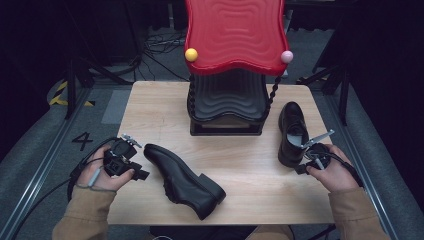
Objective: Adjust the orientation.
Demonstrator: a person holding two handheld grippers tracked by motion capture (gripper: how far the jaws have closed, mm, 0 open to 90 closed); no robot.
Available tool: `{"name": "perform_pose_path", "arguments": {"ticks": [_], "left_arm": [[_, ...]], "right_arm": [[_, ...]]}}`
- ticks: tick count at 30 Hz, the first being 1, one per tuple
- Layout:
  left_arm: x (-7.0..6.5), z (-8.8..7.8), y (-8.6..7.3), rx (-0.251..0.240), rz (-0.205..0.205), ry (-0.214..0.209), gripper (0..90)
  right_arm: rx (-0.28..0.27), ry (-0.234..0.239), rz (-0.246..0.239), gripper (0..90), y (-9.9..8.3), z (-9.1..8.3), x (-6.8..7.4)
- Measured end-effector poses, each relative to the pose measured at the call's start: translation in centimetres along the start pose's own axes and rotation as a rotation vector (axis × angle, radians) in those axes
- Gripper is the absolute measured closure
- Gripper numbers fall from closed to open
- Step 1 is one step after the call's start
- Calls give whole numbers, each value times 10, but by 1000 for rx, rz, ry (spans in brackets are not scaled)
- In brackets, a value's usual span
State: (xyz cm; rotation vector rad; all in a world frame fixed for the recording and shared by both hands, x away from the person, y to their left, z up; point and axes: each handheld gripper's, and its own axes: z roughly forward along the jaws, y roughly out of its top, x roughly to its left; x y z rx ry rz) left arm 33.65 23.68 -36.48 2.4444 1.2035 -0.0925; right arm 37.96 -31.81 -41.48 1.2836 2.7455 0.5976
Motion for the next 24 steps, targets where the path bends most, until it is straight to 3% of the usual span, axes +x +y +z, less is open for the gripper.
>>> {"name": "perform_pose_path", "arguments": {"ticks": [2, 5, 11, 24], "left_arm": [[-1, -1, 2, -8, 9, -22, 597], [-3, 1, 6, 3, 12, -6, 601], [-3, 0, 8, -25, 15, 3, 579], [-5, -2, 6, -30, 18, -1, 552]], "right_arm": [[-8, 5, 2, 900, 0, 0, 0], [-13, 15, 3, 900, -1, -1, 2], [-35, 46, -16, 900, 5, -2, 10], [-40, 125, -140, 900, 42, 4, 44]]}}
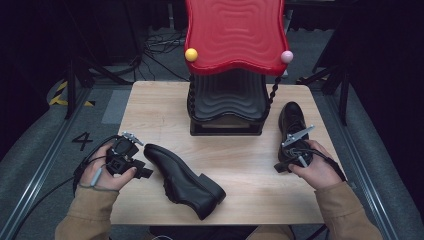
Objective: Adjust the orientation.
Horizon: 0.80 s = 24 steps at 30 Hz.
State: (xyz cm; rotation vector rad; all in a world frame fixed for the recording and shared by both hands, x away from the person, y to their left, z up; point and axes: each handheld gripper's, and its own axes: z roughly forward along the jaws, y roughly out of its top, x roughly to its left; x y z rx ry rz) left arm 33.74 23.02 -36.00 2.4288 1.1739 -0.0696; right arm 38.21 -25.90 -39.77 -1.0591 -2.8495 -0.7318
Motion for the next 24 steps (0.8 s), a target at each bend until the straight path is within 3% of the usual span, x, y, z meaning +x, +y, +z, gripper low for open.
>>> {"name": "perform_pose_path", "arguments": {"ticks": [9, 11, 20, 24], "left_arm": [[-4, 4, 4, 2, 14, -19, 549], [-7, 3, 3, -6, 24, -27, 550], [-7, 0, -6, -20, 1, -14, 548], [-8, -3, -13, -30, -7, -7, 542]], "right_arm": [[-22, 59, -69, 900, 26, 10, 23], [-37, 92, -97, 900, 33, 16, 31], [-44, 183, -173, 900, 56, 35, 60], [-81, 240, -202, 900, 61, 35, 73]]}}
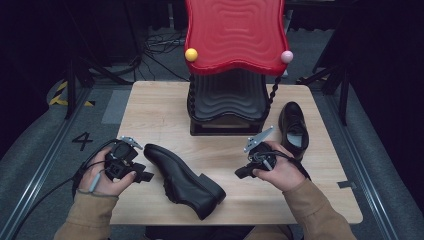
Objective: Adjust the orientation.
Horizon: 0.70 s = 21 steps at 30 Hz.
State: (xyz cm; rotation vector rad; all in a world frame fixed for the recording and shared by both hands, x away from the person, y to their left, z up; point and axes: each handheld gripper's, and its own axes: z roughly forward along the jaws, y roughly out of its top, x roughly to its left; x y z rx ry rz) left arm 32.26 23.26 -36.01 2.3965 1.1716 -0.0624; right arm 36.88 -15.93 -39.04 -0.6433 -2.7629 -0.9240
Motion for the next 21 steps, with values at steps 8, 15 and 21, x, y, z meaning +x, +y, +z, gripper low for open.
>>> {"name": "perform_pose_path", "arguments": {"ticks": [8, 15, 21], "left_arm": [[0, -2, -9, -5, -19, 9, 533], [0, -3, -14, -9, -33, 17, 520], [2, -4, -15, -15, -39, 21, 516]], "right_arm": [[2, 71, -99, 900, 18, 22, 26], [30, 90, -133, 900, 24, 36, 35], [42, 86, -141, 900, 26, 42, 37]]}}
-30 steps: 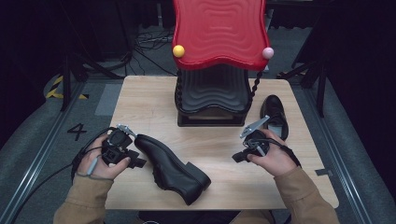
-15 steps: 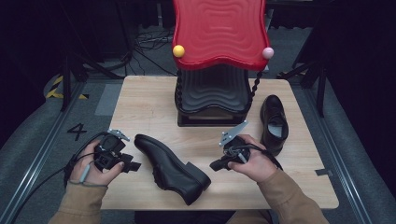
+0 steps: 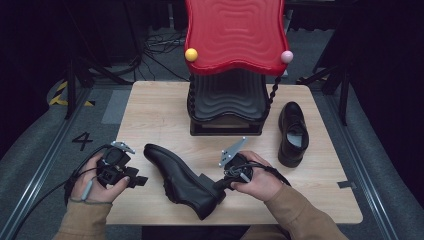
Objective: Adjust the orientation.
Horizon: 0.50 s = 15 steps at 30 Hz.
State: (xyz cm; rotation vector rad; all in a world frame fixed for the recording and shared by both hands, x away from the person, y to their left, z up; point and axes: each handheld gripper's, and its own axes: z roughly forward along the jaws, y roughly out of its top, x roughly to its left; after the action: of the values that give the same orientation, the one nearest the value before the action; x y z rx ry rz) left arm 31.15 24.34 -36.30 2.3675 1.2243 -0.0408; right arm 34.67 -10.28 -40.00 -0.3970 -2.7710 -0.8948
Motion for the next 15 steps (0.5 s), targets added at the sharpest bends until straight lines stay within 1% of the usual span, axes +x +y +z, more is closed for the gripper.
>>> {"name": "perform_pose_path", "arguments": {"ticks": [9, 10, 13, 15], "left_arm": [[1, 1, 0, 0, -1, 0, 510], [1, 1, 0, -1, 1, 2, 510], [1, 2, 1, 2, 2, -4, 510], [1, 2, 1, 1, 0, -4, 510]], "right_arm": [[10, -13, -15, 900, -1, -1, -2], [6, -12, -7, 900, -1, -1, -3], [0, -13, -3, 900, -3, -3, -6], [-5, -2, 7, 900, -3, -2, -6]]}}
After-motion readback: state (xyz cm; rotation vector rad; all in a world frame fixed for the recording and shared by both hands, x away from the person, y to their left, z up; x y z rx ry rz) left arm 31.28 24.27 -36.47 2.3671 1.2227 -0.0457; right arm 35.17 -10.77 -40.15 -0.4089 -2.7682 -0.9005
